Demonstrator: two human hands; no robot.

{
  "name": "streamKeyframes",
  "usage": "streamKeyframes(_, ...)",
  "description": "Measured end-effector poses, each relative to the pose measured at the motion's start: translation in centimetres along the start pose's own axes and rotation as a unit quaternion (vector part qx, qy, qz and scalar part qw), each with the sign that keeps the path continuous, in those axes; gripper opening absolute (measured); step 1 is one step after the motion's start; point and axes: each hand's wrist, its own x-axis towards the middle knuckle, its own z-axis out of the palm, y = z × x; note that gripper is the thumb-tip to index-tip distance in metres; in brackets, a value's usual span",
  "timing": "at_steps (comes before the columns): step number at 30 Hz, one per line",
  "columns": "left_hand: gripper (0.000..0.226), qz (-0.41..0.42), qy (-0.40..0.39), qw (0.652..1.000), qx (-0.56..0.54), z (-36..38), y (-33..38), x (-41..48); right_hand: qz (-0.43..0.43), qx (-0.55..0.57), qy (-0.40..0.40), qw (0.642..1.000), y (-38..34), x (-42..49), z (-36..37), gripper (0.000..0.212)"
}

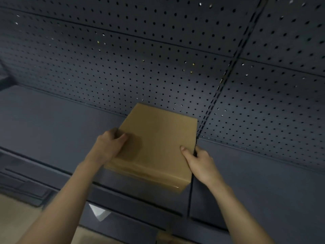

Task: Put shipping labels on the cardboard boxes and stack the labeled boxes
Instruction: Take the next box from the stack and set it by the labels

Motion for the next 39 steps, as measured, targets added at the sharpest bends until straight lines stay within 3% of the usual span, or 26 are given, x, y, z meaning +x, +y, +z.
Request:
streamKeyframes(9,0.026,0.013,-0.002,0.997,-0.074,3.3,2.6,-4.0,0.035,0.129,0.048,0.99,1.9,-1.6,-3.0,0.027)
streamKeyframes(14,0.019,0.042,-0.005,0.994,-0.103,7.5,5.9,-7.5,0.034,0.205,0.077,0.975,5.0,-4.4,-7.6,0.031)
streamKeyframes(18,0.033,0.043,-0.027,0.992,-0.114,12.2,9.2,-10.5,0.048,0.238,0.107,0.964,9.4,-6.7,-12.3,0.034)
streamKeyframes(29,0.022,0.075,-0.043,0.986,-0.145,28.6,19.3,-20.0,0.057,0.256,0.138,0.955,22.4,-13.0,-28.6,0.029)
streamKeyframes(39,0.028,0.088,-0.062,0.987,-0.12,36.7,25.5,-23.2,0.07,0.268,0.163,0.947,29.2,-14.5,-37.2,0.025)
